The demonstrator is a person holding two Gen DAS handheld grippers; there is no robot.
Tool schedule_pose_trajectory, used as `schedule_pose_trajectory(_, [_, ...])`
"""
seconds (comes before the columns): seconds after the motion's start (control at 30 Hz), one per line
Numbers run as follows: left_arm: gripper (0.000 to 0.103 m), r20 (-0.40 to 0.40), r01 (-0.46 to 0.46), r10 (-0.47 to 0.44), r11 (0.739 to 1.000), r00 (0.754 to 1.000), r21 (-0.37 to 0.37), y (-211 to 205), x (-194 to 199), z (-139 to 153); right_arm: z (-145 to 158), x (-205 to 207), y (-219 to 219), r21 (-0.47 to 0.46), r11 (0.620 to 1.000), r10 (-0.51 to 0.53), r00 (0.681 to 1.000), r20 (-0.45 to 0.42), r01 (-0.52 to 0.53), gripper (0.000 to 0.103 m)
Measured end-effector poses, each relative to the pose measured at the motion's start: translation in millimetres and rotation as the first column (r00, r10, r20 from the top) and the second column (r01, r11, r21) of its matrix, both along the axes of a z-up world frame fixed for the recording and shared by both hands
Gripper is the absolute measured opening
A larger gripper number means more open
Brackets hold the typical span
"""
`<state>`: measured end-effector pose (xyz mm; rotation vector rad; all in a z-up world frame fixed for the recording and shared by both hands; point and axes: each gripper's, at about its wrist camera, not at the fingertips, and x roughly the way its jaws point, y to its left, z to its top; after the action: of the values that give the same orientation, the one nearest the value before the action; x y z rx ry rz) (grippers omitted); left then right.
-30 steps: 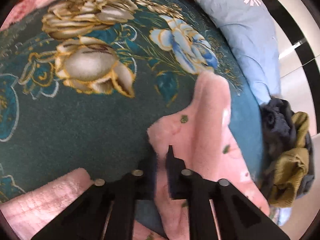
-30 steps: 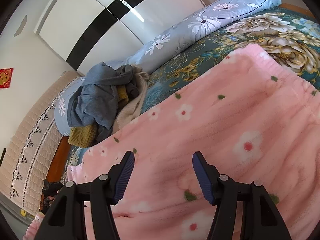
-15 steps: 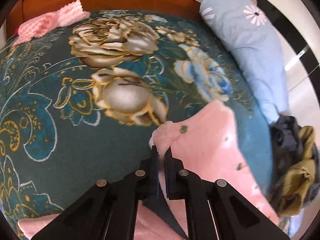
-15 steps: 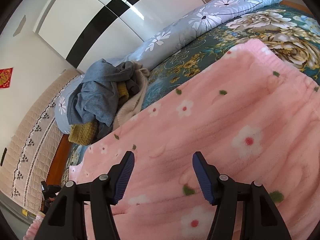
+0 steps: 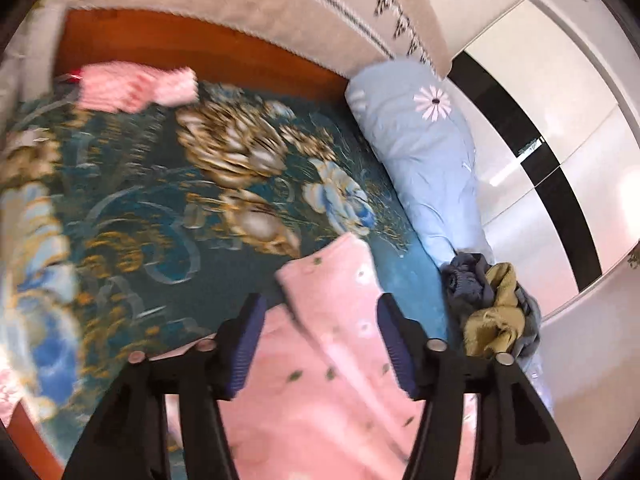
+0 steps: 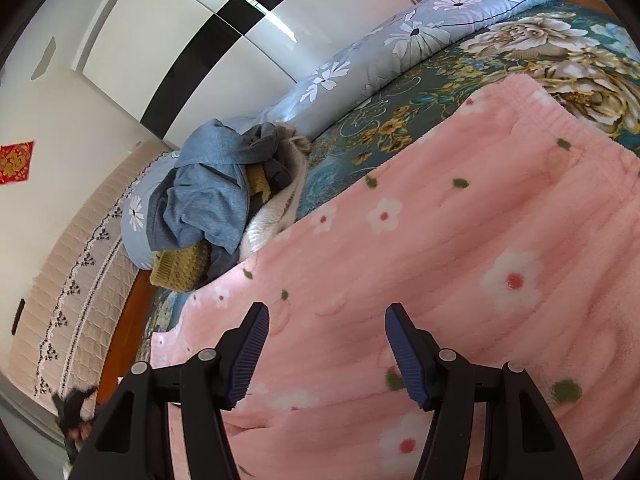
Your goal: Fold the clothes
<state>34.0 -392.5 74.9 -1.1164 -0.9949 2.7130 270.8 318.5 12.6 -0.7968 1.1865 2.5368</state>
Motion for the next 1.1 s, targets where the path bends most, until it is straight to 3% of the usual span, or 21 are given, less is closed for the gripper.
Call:
schedule_pose_trajectory(0.1, [0.066, 0.024, 0.007, -0.006, 1.0, 1.0, -0.027, -5, 27, -17, 0, 2, 1, -0.019, 1.0, -0.01, 0.999, -0.04, 0.009, 0.066])
schedule_pose_trajectory(0.27, [0.066, 0.067, -0.018, 0.018, 1.0, 0.998, -0.009, -1, 41, -44, 2, 13, 3, -0.067, 0.996, -0.075, 0.989, -0.124, 0.067, 0.07])
schedule_pose_trajectory(0.4, [0.066, 0.101, -0.038, 0.037, 0.999, 0.994, 0.004, 2, 52, -66, 5, 12, 0, -0.016, 0.996, -0.091, 0.99, -0.103, 0.09, 0.072])
schedule_pose_trajectory(0.57, [0.066, 0.144, -0.064, 0.061, 0.998, 0.988, 0.02, 5, 66, -94, 3, 2, -8, -0.008, 1.0, -0.02, 0.994, -0.108, 0.02, 0.072])
schedule_pose_trajectory(0.77, [0.066, 0.11, -0.136, 0.135, 0.991, 0.985, -0.001, -10, 71, -92, 25, 16, -17, 0.045, 0.998, -0.022, 0.953, -0.303, 0.037, 0.072])
schedule_pose_trajectory(0.9, [0.066, 0.135, -0.149, 0.149, 0.989, 0.98, -0.014, -12, 64, -100, 26, 11, -22, 0.071, 0.997, -0.015, 0.95, -0.313, 0.039, 0.073])
schedule_pose_trajectory(1.1, [0.066, 0.142, -0.196, 0.188, 0.98, 0.972, 0.041, -10, 53, -104, 26, 10, -30, 0.118, 0.992, 0.007, 0.944, -0.33, 0.034, 0.073])
